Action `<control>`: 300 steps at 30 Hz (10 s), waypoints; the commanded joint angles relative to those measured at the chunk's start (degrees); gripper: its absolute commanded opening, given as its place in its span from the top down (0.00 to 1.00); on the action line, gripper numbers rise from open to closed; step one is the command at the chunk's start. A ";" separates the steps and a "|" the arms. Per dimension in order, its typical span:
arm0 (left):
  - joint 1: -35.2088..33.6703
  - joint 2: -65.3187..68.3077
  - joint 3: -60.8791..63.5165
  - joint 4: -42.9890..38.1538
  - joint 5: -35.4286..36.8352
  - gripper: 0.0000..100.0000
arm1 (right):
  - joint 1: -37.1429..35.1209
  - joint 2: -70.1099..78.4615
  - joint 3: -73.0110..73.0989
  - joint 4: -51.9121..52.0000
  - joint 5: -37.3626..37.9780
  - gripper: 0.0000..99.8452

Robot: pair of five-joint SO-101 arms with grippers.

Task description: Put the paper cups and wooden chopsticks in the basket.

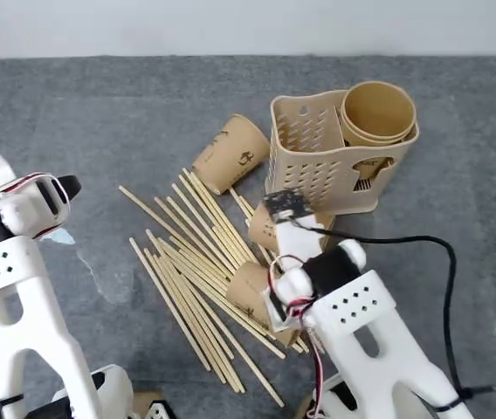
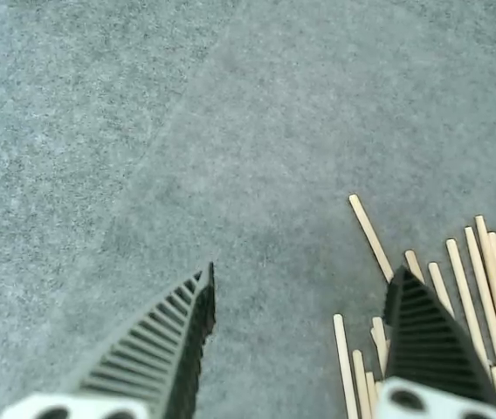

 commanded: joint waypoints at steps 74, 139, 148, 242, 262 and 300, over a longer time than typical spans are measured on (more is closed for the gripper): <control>0.00 -1.67 3.56 -3.52 -0.18 0.71 | 51.12 12.44 -39.56 -34.95 90.73 0.99; 0.00 -1.67 4.44 -3.08 -0.09 0.71 | 31.34 1.36 -23.03 -4.09 36.04 0.94; 0.00 -1.67 4.44 -3.08 -0.09 0.71 | 22.64 1.36 -10.64 -12.18 20.75 0.80; 0.00 -1.67 11.47 -8.79 -0.09 0.71 | 39.52 2.42 -51.43 -17.80 68.04 0.99; 0.00 -1.67 11.65 -9.05 -0.09 0.71 | 38.02 14.20 -51.43 -17.27 74.90 0.92; 16.53 -1.05 -10.24 0.18 -12.84 0.71 | 37.67 -2.51 -33.58 7.69 20.04 0.91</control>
